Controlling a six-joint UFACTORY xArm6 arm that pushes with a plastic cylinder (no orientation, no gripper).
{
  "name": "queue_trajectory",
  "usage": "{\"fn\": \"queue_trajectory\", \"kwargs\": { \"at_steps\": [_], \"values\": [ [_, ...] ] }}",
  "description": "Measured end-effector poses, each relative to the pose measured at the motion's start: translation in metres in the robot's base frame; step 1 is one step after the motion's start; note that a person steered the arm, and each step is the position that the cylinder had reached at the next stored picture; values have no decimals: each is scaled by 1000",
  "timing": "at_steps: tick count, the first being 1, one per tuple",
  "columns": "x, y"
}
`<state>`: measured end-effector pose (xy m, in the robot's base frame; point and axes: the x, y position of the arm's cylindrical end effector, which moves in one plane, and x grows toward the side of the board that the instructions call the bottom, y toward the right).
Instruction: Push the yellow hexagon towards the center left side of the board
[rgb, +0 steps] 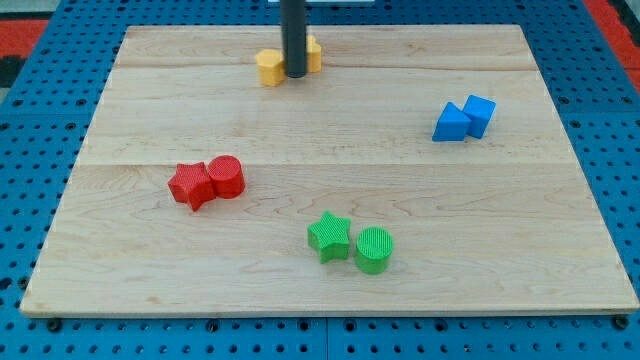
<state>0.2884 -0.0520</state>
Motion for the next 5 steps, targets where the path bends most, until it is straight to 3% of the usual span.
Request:
{"fn": "queue_trajectory", "kwargs": {
  "at_steps": [1, 3, 5],
  "values": [
    [-12, -48],
    [-53, -32],
    [22, -110]
  ]
}}
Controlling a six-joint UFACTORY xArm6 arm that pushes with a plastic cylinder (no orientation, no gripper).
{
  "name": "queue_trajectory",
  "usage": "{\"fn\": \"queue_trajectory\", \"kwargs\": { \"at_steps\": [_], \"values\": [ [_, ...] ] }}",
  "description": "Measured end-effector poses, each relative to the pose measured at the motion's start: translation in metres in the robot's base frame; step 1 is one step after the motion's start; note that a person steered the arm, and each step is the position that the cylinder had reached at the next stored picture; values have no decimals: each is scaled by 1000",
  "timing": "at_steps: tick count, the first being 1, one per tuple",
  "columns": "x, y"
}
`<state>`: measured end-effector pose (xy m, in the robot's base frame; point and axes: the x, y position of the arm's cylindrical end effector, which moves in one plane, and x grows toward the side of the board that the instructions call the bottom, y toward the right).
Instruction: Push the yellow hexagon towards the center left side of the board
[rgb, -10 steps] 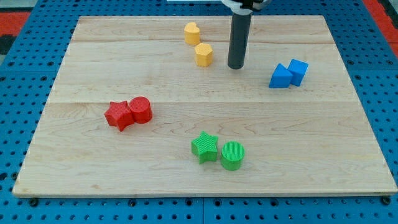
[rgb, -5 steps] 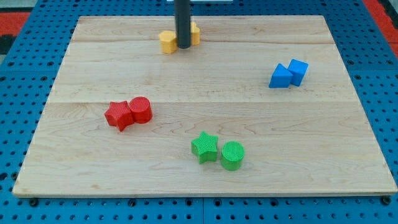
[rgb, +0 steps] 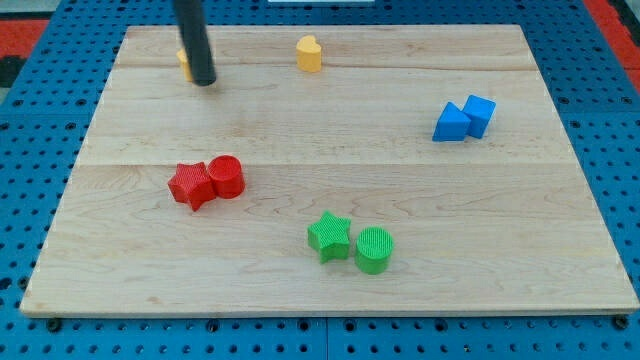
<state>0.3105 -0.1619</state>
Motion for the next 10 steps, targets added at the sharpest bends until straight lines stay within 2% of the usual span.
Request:
{"fn": "queue_trajectory", "kwargs": {
  "at_steps": [2, 3, 5, 6, 7, 8, 10],
  "values": [
    [-98, 53],
    [-92, -7],
    [33, -16],
    [48, 1],
    [45, 61],
    [84, 80],
    [94, -6]
  ]
}}
